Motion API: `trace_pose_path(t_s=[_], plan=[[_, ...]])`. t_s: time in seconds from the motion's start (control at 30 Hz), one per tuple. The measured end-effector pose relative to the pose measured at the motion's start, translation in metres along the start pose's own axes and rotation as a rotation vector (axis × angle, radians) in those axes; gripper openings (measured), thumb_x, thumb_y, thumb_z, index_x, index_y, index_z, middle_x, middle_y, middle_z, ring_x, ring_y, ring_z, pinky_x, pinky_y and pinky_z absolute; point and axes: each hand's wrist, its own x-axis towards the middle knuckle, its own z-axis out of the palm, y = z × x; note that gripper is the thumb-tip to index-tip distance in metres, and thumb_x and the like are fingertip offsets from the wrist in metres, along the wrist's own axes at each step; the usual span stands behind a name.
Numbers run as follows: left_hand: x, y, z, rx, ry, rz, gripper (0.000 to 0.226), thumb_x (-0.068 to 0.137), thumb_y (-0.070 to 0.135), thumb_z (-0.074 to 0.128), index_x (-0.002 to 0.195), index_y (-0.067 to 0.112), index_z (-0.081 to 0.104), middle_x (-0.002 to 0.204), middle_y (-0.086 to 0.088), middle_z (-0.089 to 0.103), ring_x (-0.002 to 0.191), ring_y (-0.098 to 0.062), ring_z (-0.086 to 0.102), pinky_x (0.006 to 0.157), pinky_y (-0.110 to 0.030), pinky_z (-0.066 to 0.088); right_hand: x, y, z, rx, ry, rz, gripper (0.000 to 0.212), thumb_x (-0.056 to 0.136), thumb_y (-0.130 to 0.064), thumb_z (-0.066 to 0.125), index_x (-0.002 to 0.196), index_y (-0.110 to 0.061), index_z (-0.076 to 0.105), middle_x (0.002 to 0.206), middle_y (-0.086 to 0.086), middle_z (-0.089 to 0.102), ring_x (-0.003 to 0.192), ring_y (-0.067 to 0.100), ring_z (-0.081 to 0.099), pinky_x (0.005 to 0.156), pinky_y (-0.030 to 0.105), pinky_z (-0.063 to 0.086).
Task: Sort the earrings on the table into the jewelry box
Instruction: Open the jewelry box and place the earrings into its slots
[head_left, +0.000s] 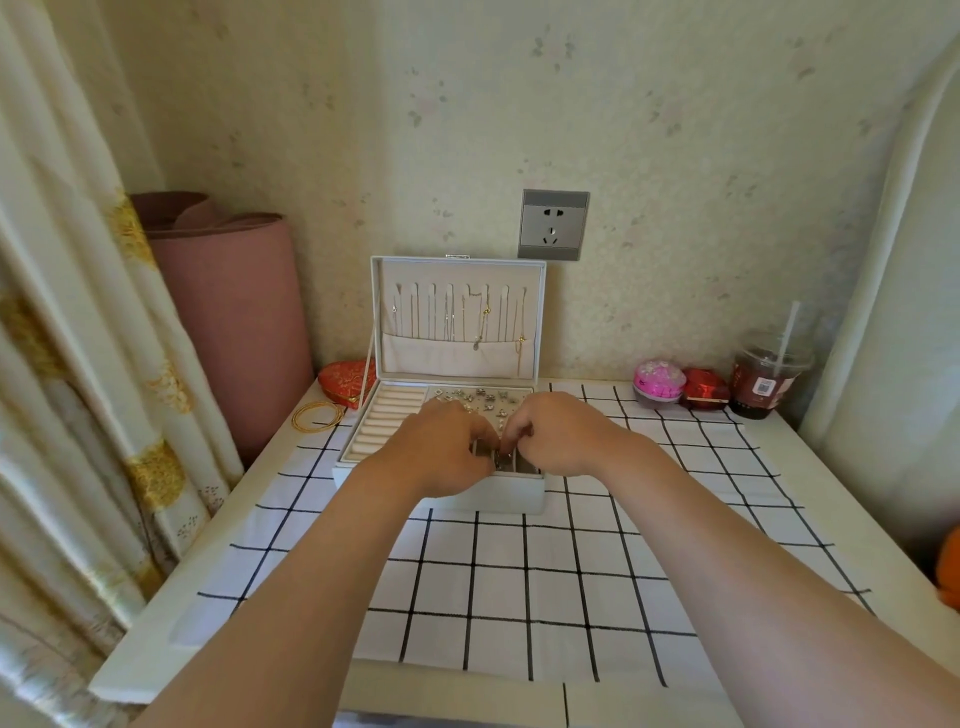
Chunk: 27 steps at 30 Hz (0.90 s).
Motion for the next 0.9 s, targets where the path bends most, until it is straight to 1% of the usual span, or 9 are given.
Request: trace_pose_path(t_s=[0.17,0.27,0.37,0.43,0.5,0.6,0.7,0.8,0.9], plan=[[0.004,0.007,-0.001,-0.032,0.080,0.021,0.025,0.085,0.039,0.067,0.109,0.034,0.068,0.109,0.006,0.055,0.114,-0.017,0.048,0.095,-0.035,0.044,-0.016,0.009,-0.011,0.144,0.094,-0.003,0.029,0.086,-0.013,0.058,0.088,-0.035,0.077,0.096,-0.021,0.067,0.099,0.005,0.063,0.092,0.026,0.050],[0.005,0.028,0.001,-0.128,0.135,0.090,0.020,0.086,0.035,0.067,0.106,0.032,0.067,0.101,0.013,0.054,0.097,-0.007,0.050,0.083,-0.024,0.040,-0.040,0.021,-0.025,0.158,0.066,0.030,0.026,0.088,-0.013,0.060,0.096,-0.032,0.077,0.095,-0.021,0.065,0.093,0.001,0.062,0.080,0.015,0.048],[0.007,0.061,0.010,-0.179,0.110,0.167,0.019,0.088,0.032,0.065,0.107,0.028,0.066,0.102,0.011,0.058,0.079,0.000,0.050,0.072,-0.019,0.038,-0.070,0.042,-0.037,0.093,0.022,0.082,0.023,0.089,-0.016,0.062,0.100,-0.030,0.076,0.098,-0.015,0.068,0.095,0.006,0.064,0.080,0.017,0.050],[0.008,0.085,0.019,-0.184,0.050,0.211,0.018,0.089,0.032,0.065,0.106,0.028,0.066,0.101,0.011,0.061,0.075,0.000,0.051,0.072,-0.020,0.042,-0.093,0.058,-0.043,0.054,-0.021,0.126,0.021,0.090,-0.016,0.063,0.102,-0.029,0.076,0.096,-0.013,0.066,0.095,0.008,0.063,0.076,0.015,0.048],[0.009,0.108,0.030,-0.162,-0.025,0.237,0.018,0.088,0.033,0.064,0.106,0.029,0.066,0.099,0.012,0.063,0.079,-0.004,0.054,0.077,-0.024,0.047,-0.114,0.076,-0.048,0.031,-0.085,0.188,0.020,0.089,-0.018,0.066,0.102,-0.029,0.075,0.097,-0.009,0.065,0.088,0.009,0.064,0.070,0.016,0.048],[0.007,0.141,0.045,-0.117,-0.141,0.282,0.018,0.088,0.037,0.062,0.105,0.032,0.067,0.101,0.013,0.066,0.089,-0.008,0.057,0.083,-0.029,0.051,-0.141,0.098,-0.052,0.025,-0.203,0.295,0.018,0.087,-0.020,0.069,0.098,-0.034,0.072,0.100,-0.001,0.069,0.068,0.010,0.065,0.066,0.030,0.056],[0.005,0.168,0.063,-0.059,-0.224,0.319,0.021,0.089,0.037,0.063,0.109,0.033,0.066,0.107,0.013,0.065,0.099,-0.010,0.058,0.088,-0.032,0.051,-0.160,0.114,-0.053,-0.020,-0.322,0.381,0.019,0.084,-0.020,0.072,0.099,-0.033,0.070,0.096,-0.002,0.070,0.069,0.010,0.065,0.052,0.026,0.050],[0.005,0.186,0.080,-0.025,-0.290,0.334,0.026,0.088,0.036,0.065,0.113,0.032,0.066,0.109,0.011,0.065,0.102,-0.012,0.059,0.088,-0.033,0.051,-0.171,0.123,-0.054,-0.040,-0.397,0.464,0.021,0.077,-0.026,0.080,0.095,-0.032,0.070,0.090,-0.003,0.072,0.071,0.011,0.066,0.052,0.023,0.050],[0.005,0.197,0.091,-0.036,-0.346,0.339,0.028,0.088,0.040,0.066,0.115,0.031,0.066,0.111,0.010,0.064,0.103,-0.013,0.058,0.089,-0.033,0.051,-0.177,0.127,-0.052,-0.035,-0.467,0.558,0.041,0.071,-0.028,0.087,0.107,-0.023,0.070,0.096,0.004,0.076,0.071,0.014,0.068,0.058,0.027,0.058]])
